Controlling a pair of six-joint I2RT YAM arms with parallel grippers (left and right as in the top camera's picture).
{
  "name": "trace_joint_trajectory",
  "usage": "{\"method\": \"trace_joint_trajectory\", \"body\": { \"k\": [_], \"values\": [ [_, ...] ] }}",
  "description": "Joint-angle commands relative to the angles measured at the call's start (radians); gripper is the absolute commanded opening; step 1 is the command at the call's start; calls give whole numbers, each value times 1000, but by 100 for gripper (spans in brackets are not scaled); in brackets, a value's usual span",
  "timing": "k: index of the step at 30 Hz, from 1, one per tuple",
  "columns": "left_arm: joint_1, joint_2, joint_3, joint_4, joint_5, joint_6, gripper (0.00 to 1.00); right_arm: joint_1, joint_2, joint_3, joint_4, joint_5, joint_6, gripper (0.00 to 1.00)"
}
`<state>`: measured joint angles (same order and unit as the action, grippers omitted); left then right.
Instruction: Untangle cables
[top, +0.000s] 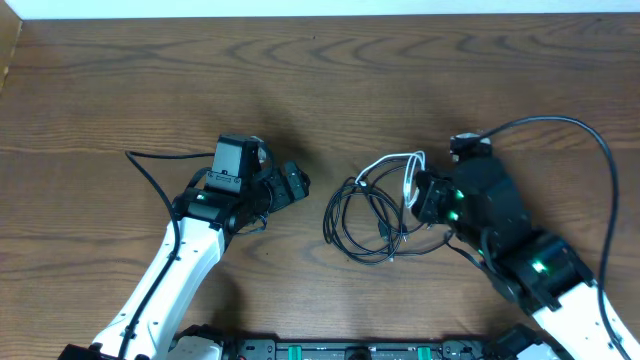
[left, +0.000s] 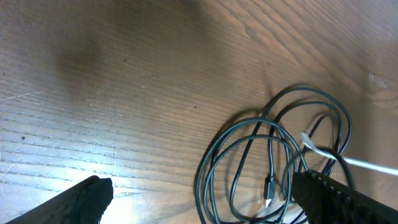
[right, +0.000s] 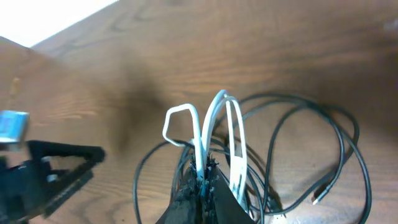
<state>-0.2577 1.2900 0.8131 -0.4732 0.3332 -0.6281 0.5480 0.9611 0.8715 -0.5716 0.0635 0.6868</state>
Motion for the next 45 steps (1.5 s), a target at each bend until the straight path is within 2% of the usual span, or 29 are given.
{"method": "trace_joint_trajectory", "body": {
  "k": [1,4,10,16,38,45],
  "values": [
    [4,-11,10,-6,-13,6,98,-6,-48,-2,-8,13,-39,1],
    [4,-11,10,-6,-13,6,98,-6,-86,-2,-8,30,-84,1],
    [4,-11,10,-6,-13,6,98,-6,-170,-2,8,191,-101,1],
    [4,-11,10,-6,-13,6,98,-6,-217,-2,14,193,-129,1],
    [4,-11,10,-6,-13,6,98,-7,-217,-2,67,195,-127,1],
    [4,-11,10,-6,-13,6,98,-103,-217,-2,68,223,-131,1]
  ]
}}
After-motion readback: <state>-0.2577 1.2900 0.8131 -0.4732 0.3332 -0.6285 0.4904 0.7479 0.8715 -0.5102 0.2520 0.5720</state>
